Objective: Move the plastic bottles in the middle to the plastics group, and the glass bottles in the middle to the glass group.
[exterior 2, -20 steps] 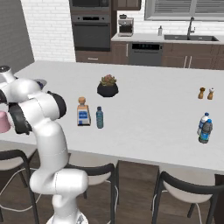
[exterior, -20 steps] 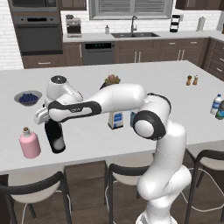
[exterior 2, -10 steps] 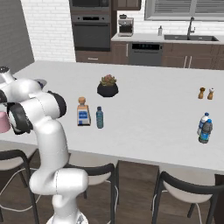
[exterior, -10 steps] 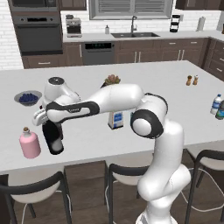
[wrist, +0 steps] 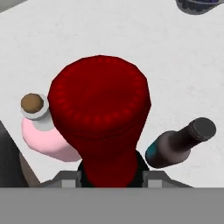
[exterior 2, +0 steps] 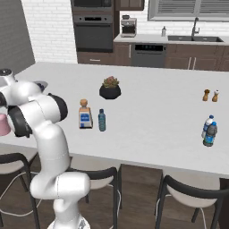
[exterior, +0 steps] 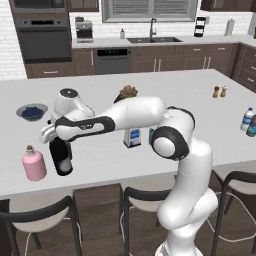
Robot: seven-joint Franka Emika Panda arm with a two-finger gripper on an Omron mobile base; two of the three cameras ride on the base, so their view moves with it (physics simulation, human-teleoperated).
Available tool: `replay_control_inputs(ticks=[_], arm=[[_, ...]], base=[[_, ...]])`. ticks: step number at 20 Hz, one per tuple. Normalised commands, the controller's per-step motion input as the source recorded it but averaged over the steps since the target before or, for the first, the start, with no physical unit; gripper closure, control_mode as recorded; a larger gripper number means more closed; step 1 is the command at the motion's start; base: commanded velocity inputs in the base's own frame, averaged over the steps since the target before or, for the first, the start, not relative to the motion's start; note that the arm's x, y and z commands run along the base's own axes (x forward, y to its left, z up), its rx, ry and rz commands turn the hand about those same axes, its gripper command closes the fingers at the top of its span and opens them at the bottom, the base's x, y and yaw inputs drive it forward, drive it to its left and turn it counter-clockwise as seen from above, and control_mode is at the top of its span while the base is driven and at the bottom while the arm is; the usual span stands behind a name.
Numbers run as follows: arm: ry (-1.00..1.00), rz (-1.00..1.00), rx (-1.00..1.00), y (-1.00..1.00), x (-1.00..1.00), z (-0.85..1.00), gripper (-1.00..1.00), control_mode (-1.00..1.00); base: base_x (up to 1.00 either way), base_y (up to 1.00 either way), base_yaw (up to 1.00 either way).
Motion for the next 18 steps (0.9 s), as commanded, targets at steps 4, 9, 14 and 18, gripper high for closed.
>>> replay_control_inputs(ticks=[4, 9, 14, 18], arm=[[-0.15, 0.05, 0.06, 0.0, 0.0, 0.0, 1.0, -1.0], [-0.07, 0.03, 0.06, -0.01, 0.0, -0.05, 1.0, -1.0], [0.0, 0.01, 0.08, -0.1, 0.0, -0.06, 1.0, -1.0], [0.0, 0.0, 0.01, -0.02, 0.0, 0.0, 1.0, -1.0]], base=[[0.0, 0.0, 0.0], [0.0, 0.0, 0.0], [0.0, 0.0, 0.0], [0.0, 0.0, 0.0]])
